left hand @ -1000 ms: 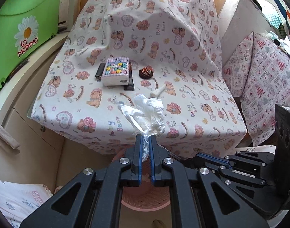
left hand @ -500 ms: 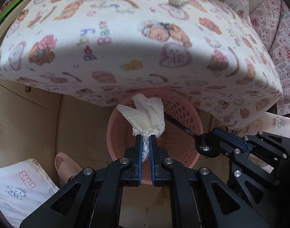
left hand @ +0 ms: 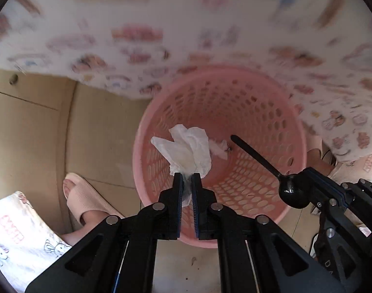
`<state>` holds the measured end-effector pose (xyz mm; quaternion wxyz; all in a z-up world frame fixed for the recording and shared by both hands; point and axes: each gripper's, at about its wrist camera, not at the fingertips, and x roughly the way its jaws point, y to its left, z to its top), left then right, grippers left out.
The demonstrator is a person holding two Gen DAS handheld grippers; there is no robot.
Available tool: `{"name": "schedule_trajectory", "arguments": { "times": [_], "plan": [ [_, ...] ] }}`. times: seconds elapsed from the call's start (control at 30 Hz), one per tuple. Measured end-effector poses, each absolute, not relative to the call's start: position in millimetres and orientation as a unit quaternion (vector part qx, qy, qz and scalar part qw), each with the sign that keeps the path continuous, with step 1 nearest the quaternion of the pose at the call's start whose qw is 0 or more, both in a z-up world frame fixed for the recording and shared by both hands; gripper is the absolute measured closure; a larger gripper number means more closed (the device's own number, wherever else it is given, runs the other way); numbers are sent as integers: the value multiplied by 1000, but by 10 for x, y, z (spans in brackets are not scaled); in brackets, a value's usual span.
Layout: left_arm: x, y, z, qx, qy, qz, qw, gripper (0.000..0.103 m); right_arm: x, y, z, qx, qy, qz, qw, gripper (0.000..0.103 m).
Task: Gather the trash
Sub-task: 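Open both tools to drop the tissue and stick into the basket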
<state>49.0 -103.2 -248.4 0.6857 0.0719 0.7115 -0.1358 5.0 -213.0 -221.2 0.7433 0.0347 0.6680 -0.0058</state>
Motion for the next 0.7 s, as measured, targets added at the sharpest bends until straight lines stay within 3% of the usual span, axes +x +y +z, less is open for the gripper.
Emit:
{"name": "schedule_trajectory", "arguments": {
  "times": [0.27,0.4,0.47,0.5,0.53,0.6,0.7],
  "plan": [
    [446,-965,-2710,65,736,-120,664,96,57,-2265,-2469,73,699,-7,711,101],
    [456,-943,-2695,56,736,-116,664,76,30,-2250,-2489,59,701,-13,711,101],
    [451,-963,-2671,69,732,-112,668,72,32,-2233,-2499,64,702,-11,709,99],
    [448,-981,-2665,76,731,-111,669,65,28,-2235,-2493,66,703,-10,708,91],
    [450,-988,-2657,78,730,-110,669,58,28,-2233,-2494,65,703,-12,708,74],
    [448,-987,-2635,77,730,-108,671,55,23,-2231,-2466,58,697,-20,714,45],
    [449,-981,-2606,74,731,-108,670,52,33,-2241,-2433,48,693,-24,719,44]
  ]
}}
